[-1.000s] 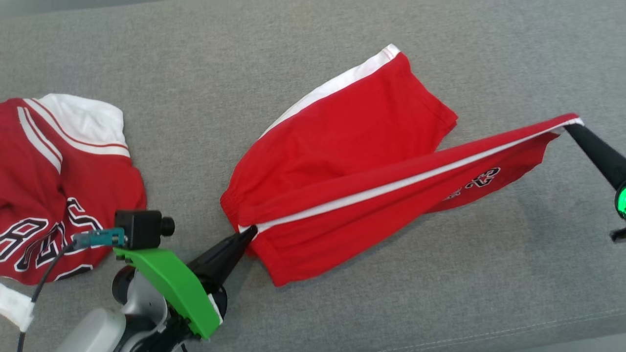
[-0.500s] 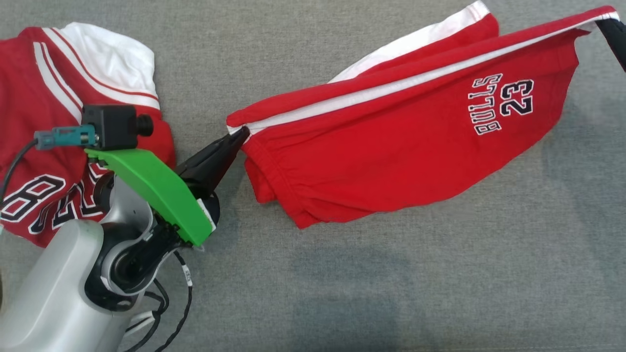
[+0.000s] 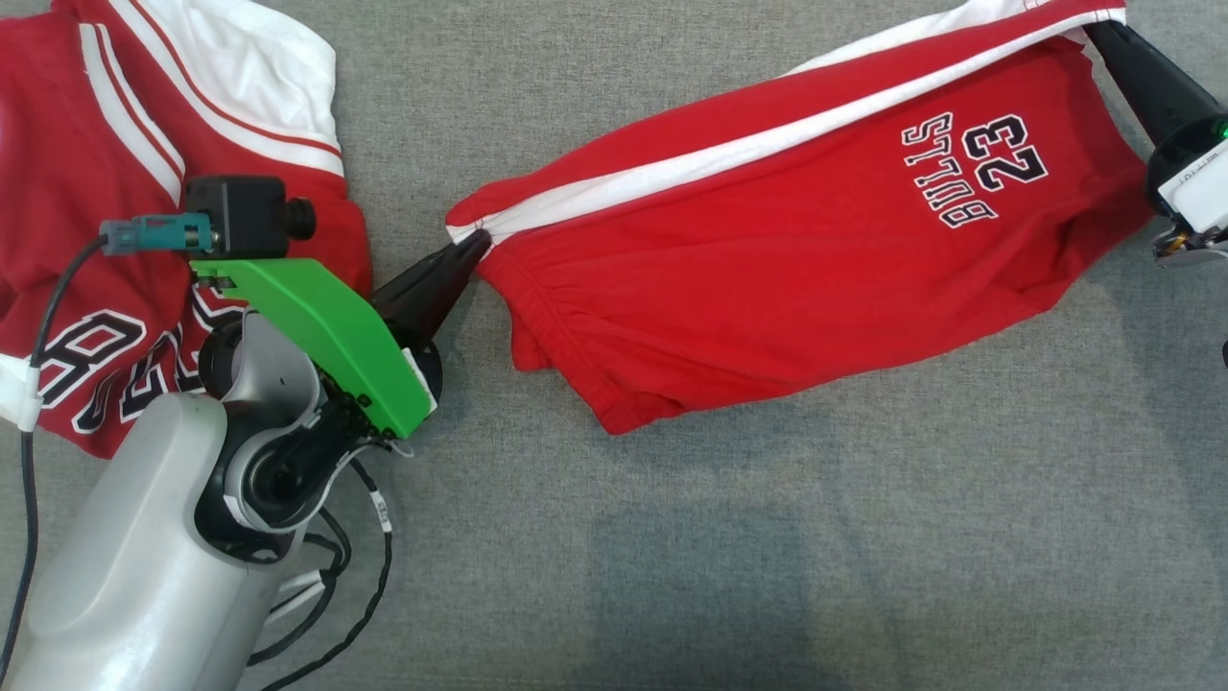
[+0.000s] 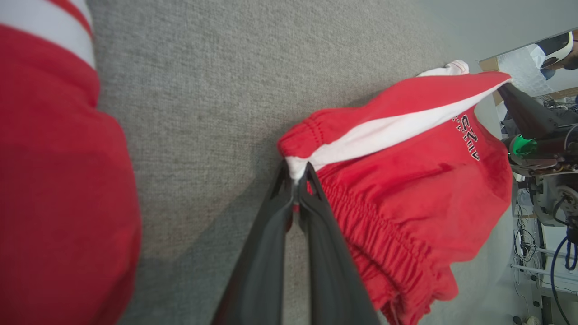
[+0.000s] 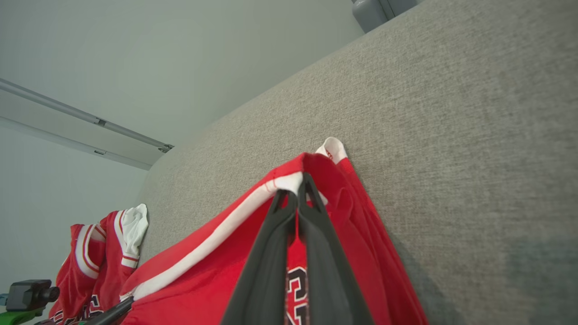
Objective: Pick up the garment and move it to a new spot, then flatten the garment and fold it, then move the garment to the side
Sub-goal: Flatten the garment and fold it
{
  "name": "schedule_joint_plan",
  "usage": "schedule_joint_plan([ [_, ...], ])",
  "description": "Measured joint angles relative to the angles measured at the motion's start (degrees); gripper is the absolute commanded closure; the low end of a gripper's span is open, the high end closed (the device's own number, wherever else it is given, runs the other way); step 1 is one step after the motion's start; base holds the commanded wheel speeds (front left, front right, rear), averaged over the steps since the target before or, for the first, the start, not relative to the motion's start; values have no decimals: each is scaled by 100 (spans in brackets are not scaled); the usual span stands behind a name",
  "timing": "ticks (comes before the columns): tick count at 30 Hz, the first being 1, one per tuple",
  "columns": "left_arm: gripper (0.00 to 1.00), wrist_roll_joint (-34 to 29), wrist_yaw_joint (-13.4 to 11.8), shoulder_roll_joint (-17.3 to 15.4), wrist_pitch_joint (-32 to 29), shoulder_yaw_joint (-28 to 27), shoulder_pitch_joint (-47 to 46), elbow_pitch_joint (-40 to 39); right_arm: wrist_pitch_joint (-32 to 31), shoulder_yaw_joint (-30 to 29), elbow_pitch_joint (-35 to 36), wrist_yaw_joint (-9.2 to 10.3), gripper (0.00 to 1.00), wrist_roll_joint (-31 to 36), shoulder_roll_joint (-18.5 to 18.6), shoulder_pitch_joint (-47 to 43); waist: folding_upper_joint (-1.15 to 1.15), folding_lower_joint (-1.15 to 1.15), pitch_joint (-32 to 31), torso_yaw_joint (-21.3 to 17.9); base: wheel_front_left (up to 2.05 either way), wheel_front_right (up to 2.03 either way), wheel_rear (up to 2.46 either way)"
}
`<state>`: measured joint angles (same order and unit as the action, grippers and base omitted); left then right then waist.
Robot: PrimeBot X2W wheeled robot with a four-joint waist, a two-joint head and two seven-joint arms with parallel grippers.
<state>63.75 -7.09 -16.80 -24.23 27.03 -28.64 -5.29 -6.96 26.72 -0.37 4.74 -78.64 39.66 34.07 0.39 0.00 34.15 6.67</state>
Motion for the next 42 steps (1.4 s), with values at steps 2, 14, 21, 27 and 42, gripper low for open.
schedule_joint_plan([
  [2,100,-3,0,26,0,-3,-35,100,1,23,-146,1,100,56,-42,64,0,0,-2,0,0,0,0],
  [14,0,-100,-3,202,47,-57,-66,354,41,358,-740,-174,0,367,-391,365,0,0,-143,-87,0,0,0],
  [21,0,-464,-4,253,335,59,-66,87,88,506,-994,-383,0,460,-514,361,0,0,-361,-179,0,0,0],
  [27,0,-1897,0,-376,1328,-200,-77,-305,88,815,-1390,-423,0,960,-253,244,0,0,-658,-289,0,0,0],
  [42,0,-2486,-3,18,2053,21,389,-635,-230,1103,-1936,-253,0,1054,-196,-54,0,0,-943,44,0,0,0],
])
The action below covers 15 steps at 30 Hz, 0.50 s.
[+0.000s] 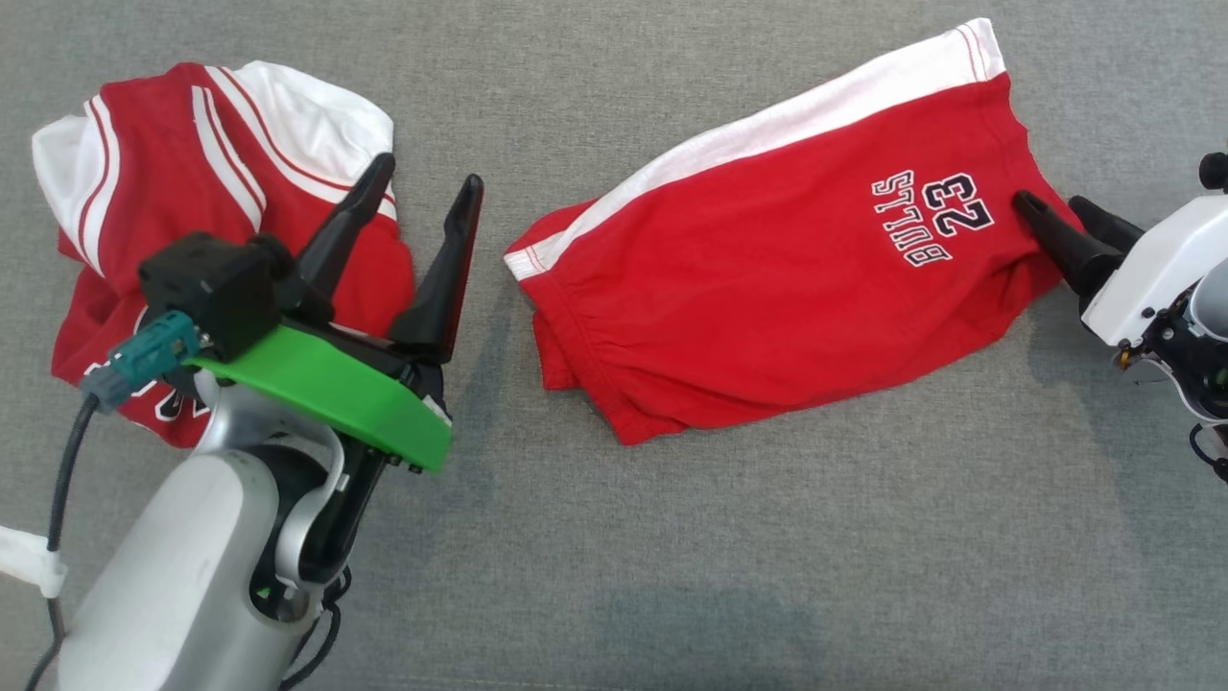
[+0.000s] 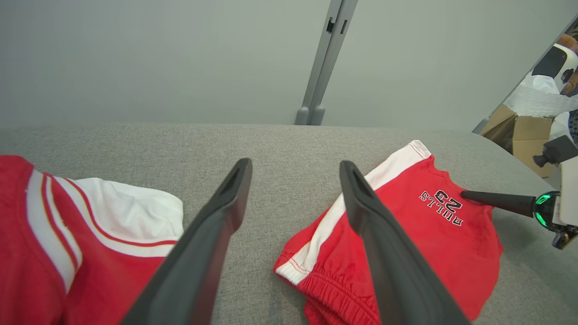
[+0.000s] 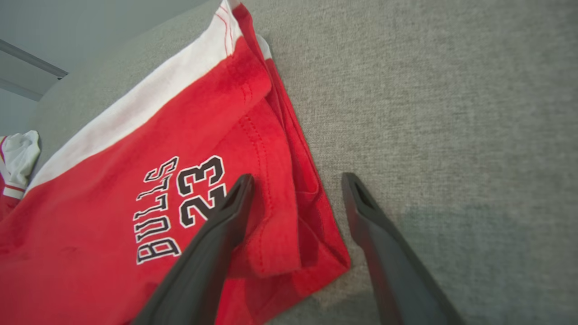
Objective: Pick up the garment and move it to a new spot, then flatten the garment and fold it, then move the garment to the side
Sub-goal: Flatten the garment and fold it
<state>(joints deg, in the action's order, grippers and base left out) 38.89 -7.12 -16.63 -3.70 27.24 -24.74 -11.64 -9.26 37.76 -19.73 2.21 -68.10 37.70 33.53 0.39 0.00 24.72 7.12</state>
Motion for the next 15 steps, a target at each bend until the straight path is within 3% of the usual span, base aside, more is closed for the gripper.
schedule_joint_plan([
  [7,0,-70,0,170,169,29,346,190,-375,180,-94,-23,0,-132,-38,6,0,0,-81,159,0,0,0],
  [8,0,-78,0,179,185,29,387,201,-422,186,-113,-31,57,-155,-52,5,0,0,-104,167,0,0,0],
  [9,0,-79,0,196,210,23,414,219,-457,178,-132,-49,100,-207,-80,5,0,0,-127,172,0,0,0],
  [15,0,-82,0,321,322,-54,625,374,-547,-25,-221,-153,100,-827,-506,-138,0,0,-275,123,0,0,0],
])
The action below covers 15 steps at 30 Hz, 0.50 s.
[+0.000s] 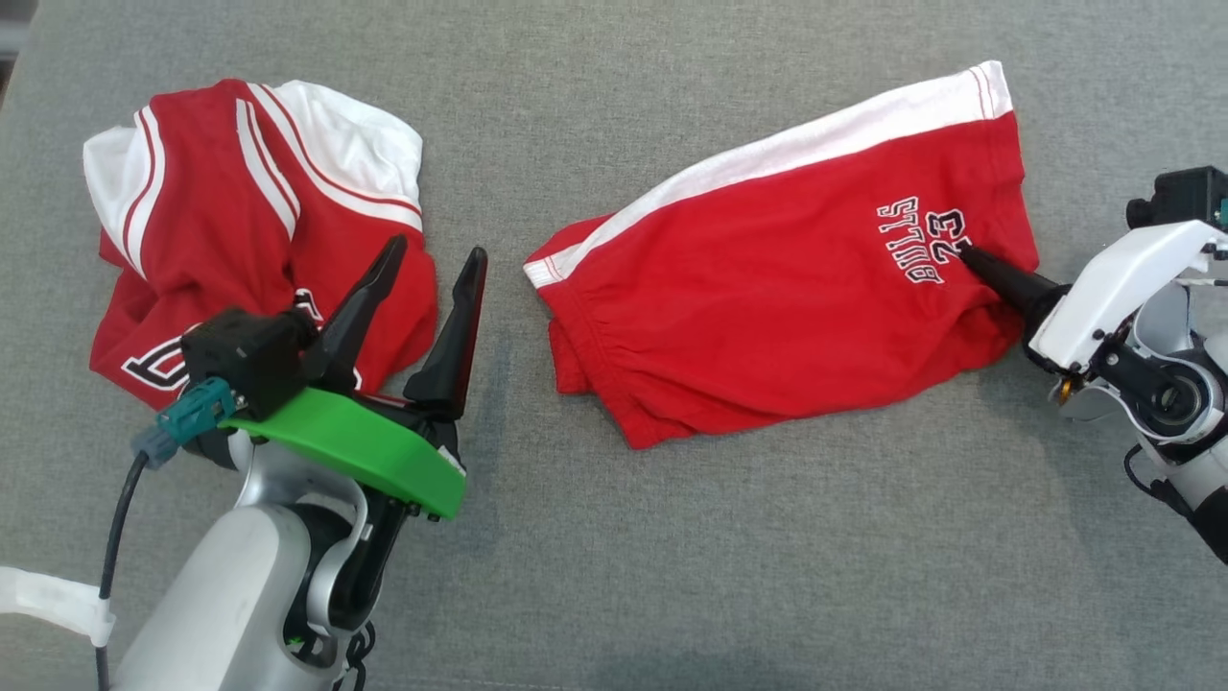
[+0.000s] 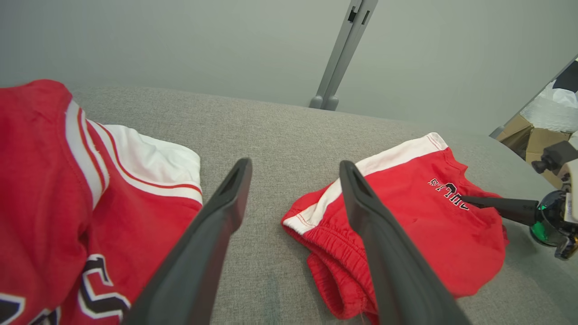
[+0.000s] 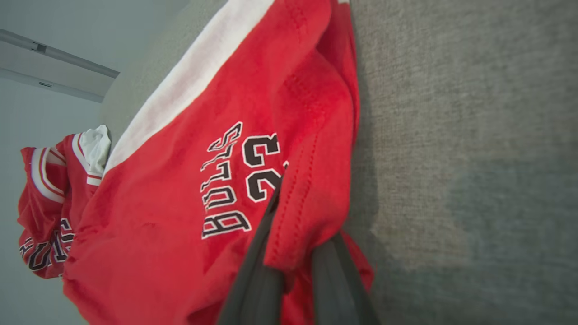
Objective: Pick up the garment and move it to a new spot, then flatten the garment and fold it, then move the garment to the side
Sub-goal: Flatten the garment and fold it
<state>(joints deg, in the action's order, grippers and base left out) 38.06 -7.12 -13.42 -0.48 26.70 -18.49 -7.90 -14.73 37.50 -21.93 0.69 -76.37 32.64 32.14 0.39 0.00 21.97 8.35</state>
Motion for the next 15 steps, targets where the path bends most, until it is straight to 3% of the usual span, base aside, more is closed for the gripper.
schedule_joint_plan([
  [7,0,5,0,60,129,-65,179,171,165,-586,-41,-168,100,-775,-31,-419,0,0,-235,-164,0,0,0],
  [15,0,25,0,89,136,-73,579,279,310,-648,152,-322,100,-927,0,-1104,0,0,-537,-435,0,0,0],
])
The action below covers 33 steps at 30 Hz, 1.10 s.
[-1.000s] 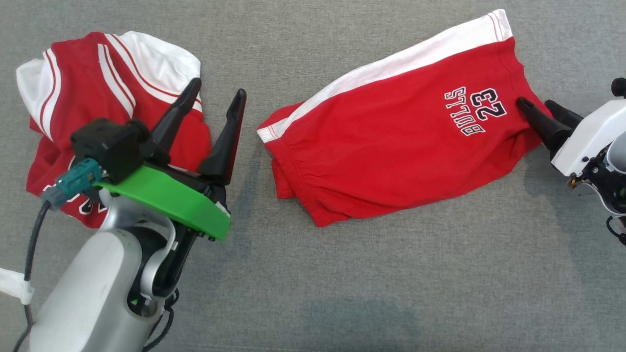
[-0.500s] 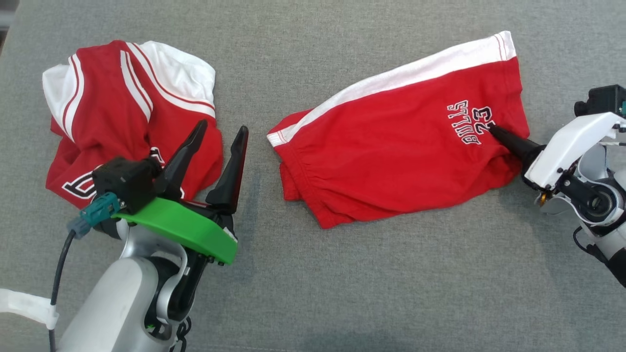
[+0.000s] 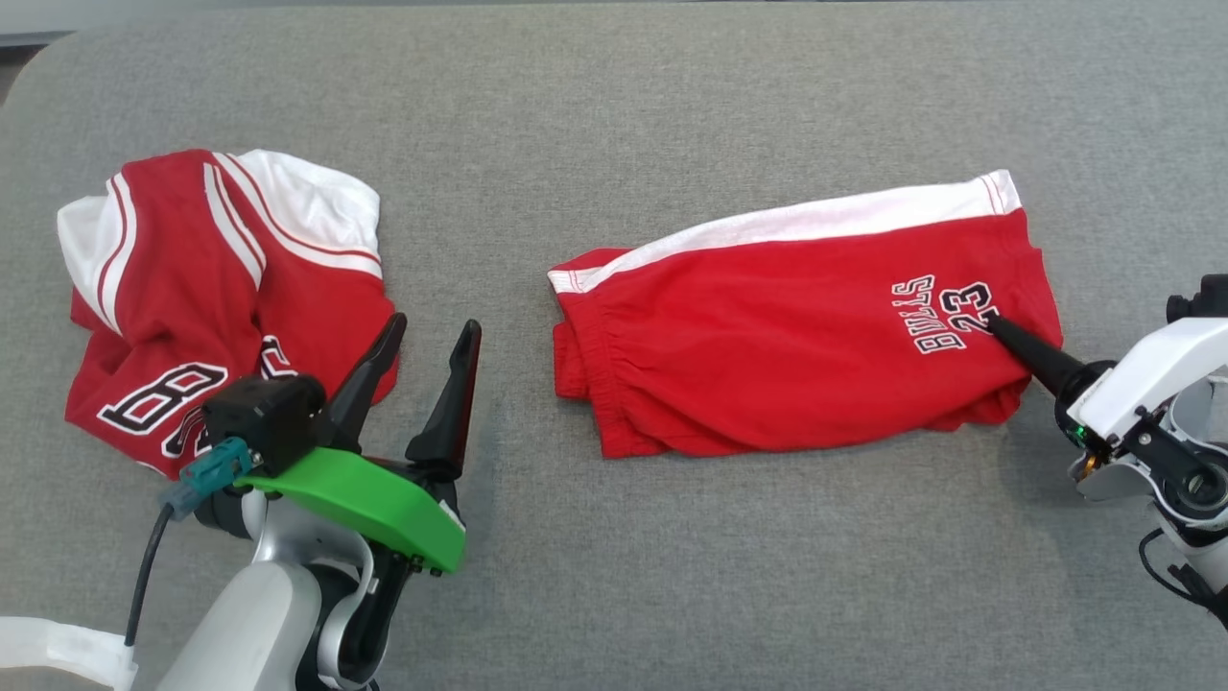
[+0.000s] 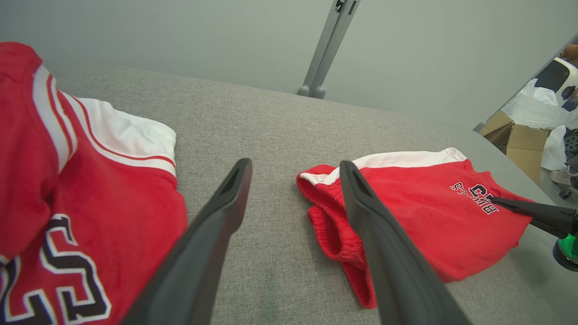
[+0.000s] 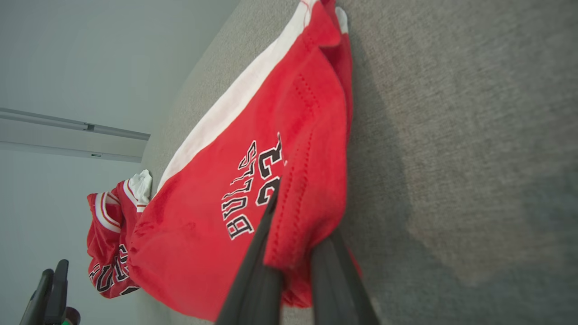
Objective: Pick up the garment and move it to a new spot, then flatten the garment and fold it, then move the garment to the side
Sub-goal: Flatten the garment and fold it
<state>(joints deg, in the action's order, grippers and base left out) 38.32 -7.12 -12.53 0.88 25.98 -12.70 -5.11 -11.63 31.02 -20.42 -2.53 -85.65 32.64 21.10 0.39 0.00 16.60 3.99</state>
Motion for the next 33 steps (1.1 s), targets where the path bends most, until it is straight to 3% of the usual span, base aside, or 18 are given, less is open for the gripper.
schedule_joint_plan([
  [10,0,0,-1,12,-86,2,234,-101,312,-405,398,-66,100,-435,12,-432,0,0,-205,-382,0,0,0],
  [14,0,-23,-1,22,-144,41,242,-131,309,-265,398,-40,100,-386,105,-672,0,0,-208,-508,0,0,0],
  [15,0,-29,-1,22,-165,49,243,-142,311,-204,377,-31,88,-303,134,-761,0,0,-200,-529,0,0,0],
  [16,0,-55,-1,20,-188,85,242,-146,363,-169,324,18,65,-182,153,-821,0,0,-191,-542,0,0,0],
  [17,0,-107,-1,19,-190,149,242,-141,461,-160,248,33,3,-78,168,-861,0,0,-186,-551,0,0,0],
  [26,0,-374,-1,-29,-229,186,243,-145,813,-3,116,226,0,627,392,-860,0,0,-234,-480,0,0,0],
  [33,0,-559,-1,-80,-265,178,243,-190,1010,90,-65,519,0,1158,637,-658,0,0,-214,-319,0,0,0],
])
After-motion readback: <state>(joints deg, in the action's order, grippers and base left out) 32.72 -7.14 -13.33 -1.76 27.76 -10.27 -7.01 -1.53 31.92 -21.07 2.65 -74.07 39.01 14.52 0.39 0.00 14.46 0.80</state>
